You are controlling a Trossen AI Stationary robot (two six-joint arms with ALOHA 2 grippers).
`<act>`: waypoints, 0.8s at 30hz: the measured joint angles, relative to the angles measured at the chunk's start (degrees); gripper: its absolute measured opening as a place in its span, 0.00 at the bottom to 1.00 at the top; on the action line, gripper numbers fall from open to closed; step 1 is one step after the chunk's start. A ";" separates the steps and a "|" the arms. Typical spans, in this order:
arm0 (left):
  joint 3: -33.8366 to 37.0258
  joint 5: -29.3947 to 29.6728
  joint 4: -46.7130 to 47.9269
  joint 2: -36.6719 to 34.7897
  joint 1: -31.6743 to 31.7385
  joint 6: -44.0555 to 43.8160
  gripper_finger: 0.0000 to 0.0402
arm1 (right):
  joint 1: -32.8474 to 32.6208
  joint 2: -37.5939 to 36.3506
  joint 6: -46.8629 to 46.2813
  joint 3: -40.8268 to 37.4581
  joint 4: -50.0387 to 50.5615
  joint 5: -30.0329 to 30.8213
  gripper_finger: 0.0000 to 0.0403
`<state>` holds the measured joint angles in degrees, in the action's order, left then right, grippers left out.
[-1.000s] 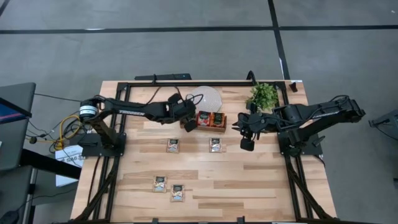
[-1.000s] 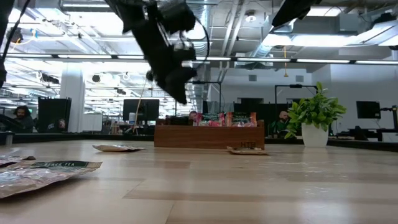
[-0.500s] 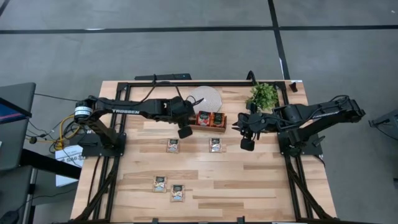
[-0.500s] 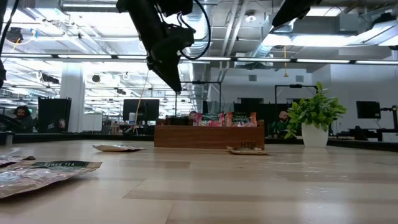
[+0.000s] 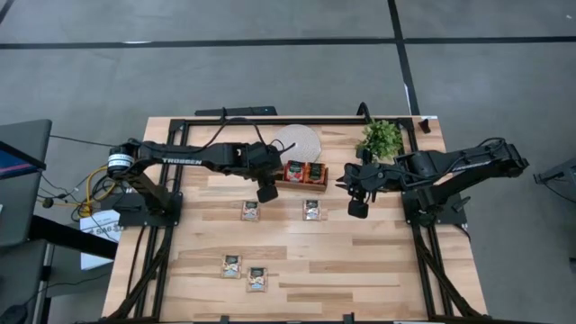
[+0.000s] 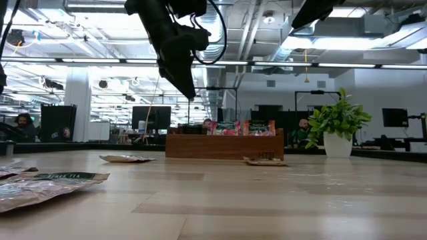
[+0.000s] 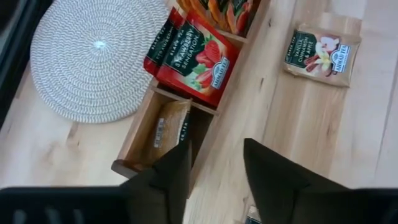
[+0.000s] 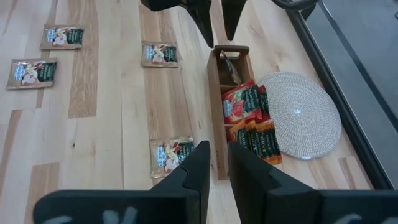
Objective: Pick & Place Tea
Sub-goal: Put the brown tea bag into the left compartment of the wooden organizer
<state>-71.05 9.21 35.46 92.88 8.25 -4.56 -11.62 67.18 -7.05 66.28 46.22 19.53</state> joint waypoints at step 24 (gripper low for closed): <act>-0.44 4.75 -2.30 6.29 0.01 6.99 0.50 | 0.13 -0.02 0.02 0.02 -0.42 0.07 0.12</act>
<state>-71.48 13.97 33.17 99.17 8.26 2.43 -11.49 67.16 -7.03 66.30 45.80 19.59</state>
